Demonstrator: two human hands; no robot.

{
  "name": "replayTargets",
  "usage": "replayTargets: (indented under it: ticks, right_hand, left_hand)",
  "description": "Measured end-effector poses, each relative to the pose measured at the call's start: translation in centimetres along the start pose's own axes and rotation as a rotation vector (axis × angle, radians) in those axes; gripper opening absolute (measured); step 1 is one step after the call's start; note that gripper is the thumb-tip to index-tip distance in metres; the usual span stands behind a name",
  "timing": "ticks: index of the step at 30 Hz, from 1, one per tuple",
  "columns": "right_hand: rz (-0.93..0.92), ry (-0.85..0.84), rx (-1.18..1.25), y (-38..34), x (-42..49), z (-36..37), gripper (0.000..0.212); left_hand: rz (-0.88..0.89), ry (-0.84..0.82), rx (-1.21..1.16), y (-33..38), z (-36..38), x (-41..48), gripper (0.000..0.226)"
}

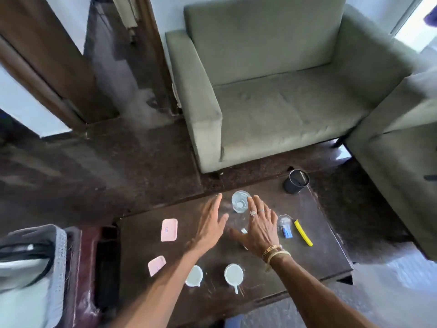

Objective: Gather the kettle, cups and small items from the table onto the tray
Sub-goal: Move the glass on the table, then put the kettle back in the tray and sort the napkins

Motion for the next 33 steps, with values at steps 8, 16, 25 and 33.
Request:
replayTargets:
  ticks: [8, 16, 25, 33]
  right_hand:
    - [-0.084, 0.192, -0.060, -4.5, -1.7, -7.2, 0.087]
    - [-0.193, 0.318, -0.039, -11.6, -4.4, -13.0, 0.086]
    - [-0.263, 0.414, -0.022, -19.6, -8.8, -16.2, 0.092]
    - [-0.331, 0.445, -0.051, -24.9, -12.3, -18.5, 0.091]
  left_hand:
    - [0.330, 0.215, 0.398, 5.1, -7.3, -4.1, 0.053]
    - [0.301, 0.385, 0.572, 4.0, -17.3, -9.6, 0.056]
    - [0.228, 0.417, 0.660, -0.7, -25.0, -17.2, 0.059]
    - [0.190, 0.487, 0.669, -1.6, -30.3, -21.7, 0.058]
Point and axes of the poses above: each hand's wrist, its own x-axis towards the middle knuckle, its own z-axis out of the palm, y = z × x, the point moved 6 cm from there along x, towards the middle knuckle, and after that the axes turned 12 degrees about -x, right-handed, at the moved point
